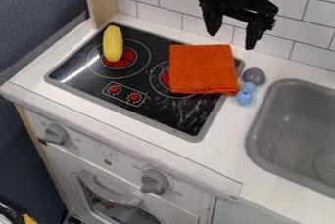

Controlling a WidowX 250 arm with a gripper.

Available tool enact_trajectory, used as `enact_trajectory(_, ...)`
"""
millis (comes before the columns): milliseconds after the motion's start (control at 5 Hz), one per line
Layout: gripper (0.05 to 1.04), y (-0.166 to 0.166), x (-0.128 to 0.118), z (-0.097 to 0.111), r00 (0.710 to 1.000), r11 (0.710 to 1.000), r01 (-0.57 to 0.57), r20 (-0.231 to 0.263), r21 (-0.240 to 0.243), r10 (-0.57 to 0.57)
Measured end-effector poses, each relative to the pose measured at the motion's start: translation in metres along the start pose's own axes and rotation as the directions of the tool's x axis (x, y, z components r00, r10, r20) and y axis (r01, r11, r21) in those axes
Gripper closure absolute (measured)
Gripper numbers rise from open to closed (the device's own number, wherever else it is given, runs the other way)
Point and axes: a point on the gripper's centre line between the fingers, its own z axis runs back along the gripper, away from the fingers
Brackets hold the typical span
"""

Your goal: Move the blue spoon to the bottom left of the stove

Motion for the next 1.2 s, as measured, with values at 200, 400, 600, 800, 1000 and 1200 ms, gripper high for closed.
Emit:
enact_trajectory(200,0.083,-0.001,-0.008,-0.015,0.999,1.000,0.000,-0.044,0.000,0.000)
enact_trajectory(400,0.083,-0.018,-0.015,-0.021,0.997,0.999,0.038,-0.063,-0.014,-0.039)
enact_trajectory(600,0.083,-0.035,-0.019,-0.030,0.995,0.998,0.050,-0.079,-0.024,-0.052)
enact_trajectory(800,0.083,-0.045,-0.025,-0.048,0.990,0.997,0.068,-0.121,-0.035,-0.072)
enact_trajectory(1000,0.083,-0.051,-0.034,-0.065,0.983,0.996,0.062,-0.169,-0.058,-0.071)
enact_trajectory(1200,0.083,-0.054,-0.041,-0.078,0.974,0.995,0.066,-0.211,-0.070,-0.079)
